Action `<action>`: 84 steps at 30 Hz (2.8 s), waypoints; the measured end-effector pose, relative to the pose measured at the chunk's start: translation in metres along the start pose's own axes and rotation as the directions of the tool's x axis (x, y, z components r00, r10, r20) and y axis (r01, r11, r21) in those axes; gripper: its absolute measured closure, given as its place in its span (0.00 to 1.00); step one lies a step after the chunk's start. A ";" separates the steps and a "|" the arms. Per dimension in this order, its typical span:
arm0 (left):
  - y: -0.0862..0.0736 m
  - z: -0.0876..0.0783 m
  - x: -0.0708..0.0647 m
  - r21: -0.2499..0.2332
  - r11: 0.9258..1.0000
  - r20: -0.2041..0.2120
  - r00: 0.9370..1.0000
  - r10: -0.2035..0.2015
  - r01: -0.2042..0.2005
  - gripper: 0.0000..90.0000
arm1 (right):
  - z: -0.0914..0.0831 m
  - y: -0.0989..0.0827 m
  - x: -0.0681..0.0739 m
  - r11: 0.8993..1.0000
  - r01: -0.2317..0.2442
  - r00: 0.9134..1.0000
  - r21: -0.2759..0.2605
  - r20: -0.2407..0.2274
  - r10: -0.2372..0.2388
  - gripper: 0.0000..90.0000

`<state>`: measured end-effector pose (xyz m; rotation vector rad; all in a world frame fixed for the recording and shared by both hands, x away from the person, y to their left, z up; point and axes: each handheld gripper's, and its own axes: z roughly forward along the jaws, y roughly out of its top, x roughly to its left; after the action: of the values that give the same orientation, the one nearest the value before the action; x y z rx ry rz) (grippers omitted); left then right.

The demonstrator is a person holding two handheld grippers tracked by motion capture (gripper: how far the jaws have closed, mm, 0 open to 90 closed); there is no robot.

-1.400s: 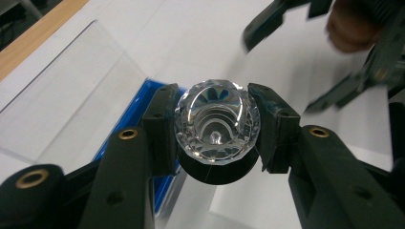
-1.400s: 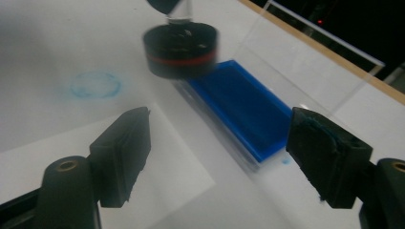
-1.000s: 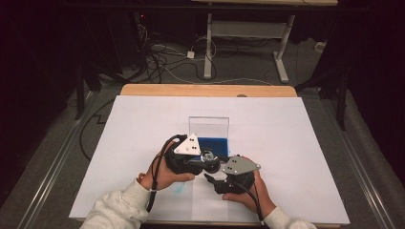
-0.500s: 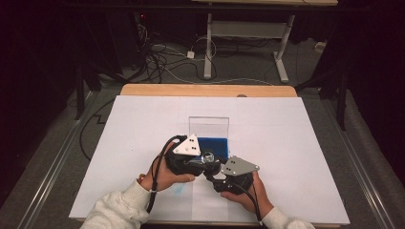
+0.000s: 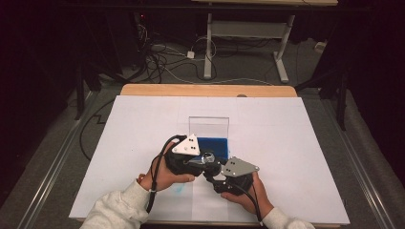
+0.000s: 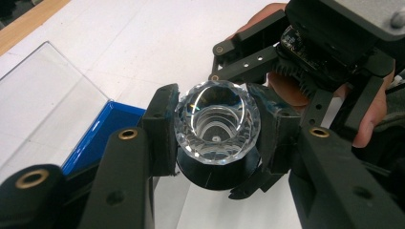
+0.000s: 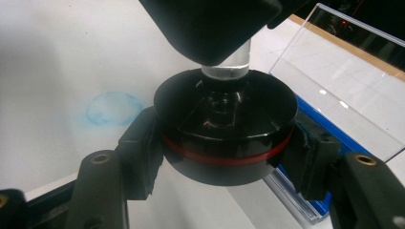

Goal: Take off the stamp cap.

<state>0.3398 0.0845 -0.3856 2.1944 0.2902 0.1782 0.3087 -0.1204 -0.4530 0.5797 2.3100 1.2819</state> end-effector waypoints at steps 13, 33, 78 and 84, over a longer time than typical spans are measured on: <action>0.000 -0.001 0.001 -0.010 1.000 0.032 0.999 -0.017 0.018 0.61 | -0.005 0.004 0.001 0.999 0.040 0.999 0.029 -0.010 -0.039 0.43; 0.003 -0.004 -0.003 -0.004 1.000 0.042 0.999 0.003 -0.003 0.61 | -0.012 0.006 0.002 0.995 0.095 0.995 0.035 -0.013 -0.095 0.43; 0.004 -0.012 -0.007 -0.098 0.995 0.044 0.999 0.013 -0.009 0.61 | -0.022 0.004 -0.005 0.996 -0.071 0.988 -0.051 -0.138 0.063 0.43; 0.002 -0.012 -0.003 -0.097 0.995 0.068 0.998 -0.003 0.010 0.61 | -0.023 0.006 -0.003 0.999 -0.029 0.994 -0.027 -0.105 0.026 0.43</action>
<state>0.3341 0.0922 -0.3770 2.0985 0.2455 0.1118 0.2992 -0.1352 -0.4365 0.5486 2.3713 1.3859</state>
